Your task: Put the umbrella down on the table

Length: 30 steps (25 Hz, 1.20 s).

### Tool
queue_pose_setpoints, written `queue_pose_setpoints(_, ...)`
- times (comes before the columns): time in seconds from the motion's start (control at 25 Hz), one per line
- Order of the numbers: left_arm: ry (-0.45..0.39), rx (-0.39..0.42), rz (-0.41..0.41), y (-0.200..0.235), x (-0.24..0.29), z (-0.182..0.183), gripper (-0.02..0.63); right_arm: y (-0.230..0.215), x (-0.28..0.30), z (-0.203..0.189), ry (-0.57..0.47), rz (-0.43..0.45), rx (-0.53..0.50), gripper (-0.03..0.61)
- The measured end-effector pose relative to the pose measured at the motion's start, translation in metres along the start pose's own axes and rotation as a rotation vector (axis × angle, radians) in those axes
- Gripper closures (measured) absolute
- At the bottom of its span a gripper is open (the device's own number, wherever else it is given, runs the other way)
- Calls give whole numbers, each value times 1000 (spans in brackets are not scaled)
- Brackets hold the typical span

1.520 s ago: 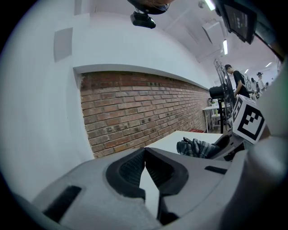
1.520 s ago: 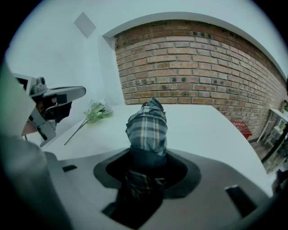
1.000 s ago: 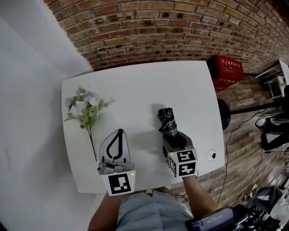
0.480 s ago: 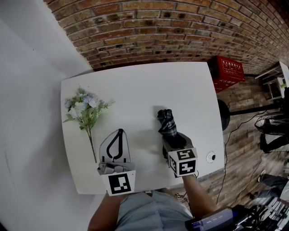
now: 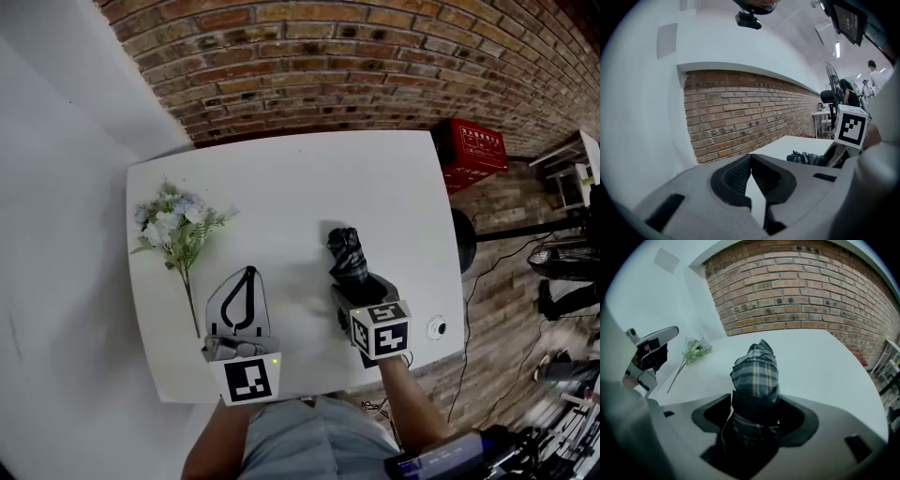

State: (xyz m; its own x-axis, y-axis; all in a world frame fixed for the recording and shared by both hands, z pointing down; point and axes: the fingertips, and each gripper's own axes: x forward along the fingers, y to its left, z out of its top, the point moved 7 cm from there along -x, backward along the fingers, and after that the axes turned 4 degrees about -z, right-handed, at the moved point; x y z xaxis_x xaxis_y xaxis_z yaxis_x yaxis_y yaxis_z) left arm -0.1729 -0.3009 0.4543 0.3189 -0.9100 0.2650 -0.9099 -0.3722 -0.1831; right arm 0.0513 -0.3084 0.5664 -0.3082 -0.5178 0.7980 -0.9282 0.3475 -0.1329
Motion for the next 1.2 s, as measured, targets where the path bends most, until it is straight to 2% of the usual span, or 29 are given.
queue_pose_setpoints(0.12, -2, 7, 6, -1, -4, 5, 604, 1, -2, 2, -3, 15, -9, 239)
queue_pose_setpoints(0.32, -31, 14, 29, -4, -20, 16, 606, 5, -17, 10, -59, 14, -43, 222)
queue_pose_setpoints(0.52, -67, 28, 46, -17, -43, 36, 606, 7, -50, 22, -170, 6, -80, 227)
queue_pose_setpoints(0.64, -107, 8, 58, -27, -61, 55, 605, 13, -83, 34, -272, 23, -98, 244)
queue_pose_setpoints(0.8, -163, -37, 65, -42, -88, 89, 606, 22, -140, 54, -441, 28, -136, 304)
queue_pose_setpoints(0.92, -199, -3, 90, -48, -108, 115, 606, 31, -186, 68, -589, 24, -154, 404)
queue_pose_setpoints(1.0, -227, 24, 116, -51, -121, 130, 606, 38, -214, 73, -680, 17, -176, 502)
queue_pose_setpoints(1.08, -255, 42, 138, -53, -132, 145, 606, 42, -237, 76, -751, -2, -207, 556)
queue_pose_setpoints(1.2, -275, 58, 156, -58, -145, 161, 605, 47, -261, 77, -815, -12, -234, 572)
